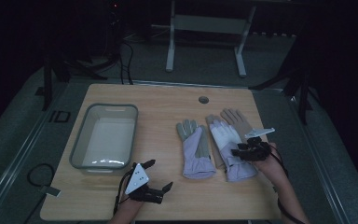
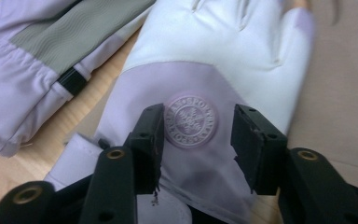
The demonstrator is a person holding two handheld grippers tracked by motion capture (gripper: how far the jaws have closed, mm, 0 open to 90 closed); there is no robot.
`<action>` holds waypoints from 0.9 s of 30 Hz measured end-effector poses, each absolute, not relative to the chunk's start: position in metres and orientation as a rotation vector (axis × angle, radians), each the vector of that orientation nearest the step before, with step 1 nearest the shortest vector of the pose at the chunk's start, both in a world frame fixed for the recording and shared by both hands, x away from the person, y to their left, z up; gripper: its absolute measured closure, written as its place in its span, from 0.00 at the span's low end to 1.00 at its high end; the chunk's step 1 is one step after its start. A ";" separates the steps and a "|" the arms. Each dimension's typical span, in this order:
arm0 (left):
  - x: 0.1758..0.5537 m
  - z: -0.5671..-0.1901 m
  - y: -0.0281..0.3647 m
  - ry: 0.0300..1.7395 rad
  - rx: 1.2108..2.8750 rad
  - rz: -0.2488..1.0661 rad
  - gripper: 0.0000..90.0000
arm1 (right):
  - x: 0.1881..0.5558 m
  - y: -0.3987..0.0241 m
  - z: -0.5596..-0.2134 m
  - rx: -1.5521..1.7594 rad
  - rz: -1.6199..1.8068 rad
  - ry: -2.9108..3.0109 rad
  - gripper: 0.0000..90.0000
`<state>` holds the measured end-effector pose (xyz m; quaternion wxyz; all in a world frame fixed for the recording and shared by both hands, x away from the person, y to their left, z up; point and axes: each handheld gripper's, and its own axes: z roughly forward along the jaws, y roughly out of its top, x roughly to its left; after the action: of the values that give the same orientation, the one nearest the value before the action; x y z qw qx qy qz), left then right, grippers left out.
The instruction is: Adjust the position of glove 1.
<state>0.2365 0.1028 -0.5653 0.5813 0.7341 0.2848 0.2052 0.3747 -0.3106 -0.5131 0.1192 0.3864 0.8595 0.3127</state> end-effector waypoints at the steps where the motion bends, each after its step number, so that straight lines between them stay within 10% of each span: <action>1: 0.237 -0.565 0.103 0.665 1.715 0.480 0.00 | 0.375 -0.310 -0.515 1.122 0.912 2.525 0.58; 27: 0.237 -0.565 0.102 0.669 1.724 0.487 0.00 | 0.357 -0.306 -0.499 1.176 0.915 2.430 0.88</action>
<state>0.2366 0.1022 -0.5650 0.5769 0.7364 0.2858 0.2080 0.3570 -0.3057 -0.4988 0.1451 0.4082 0.8434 0.3178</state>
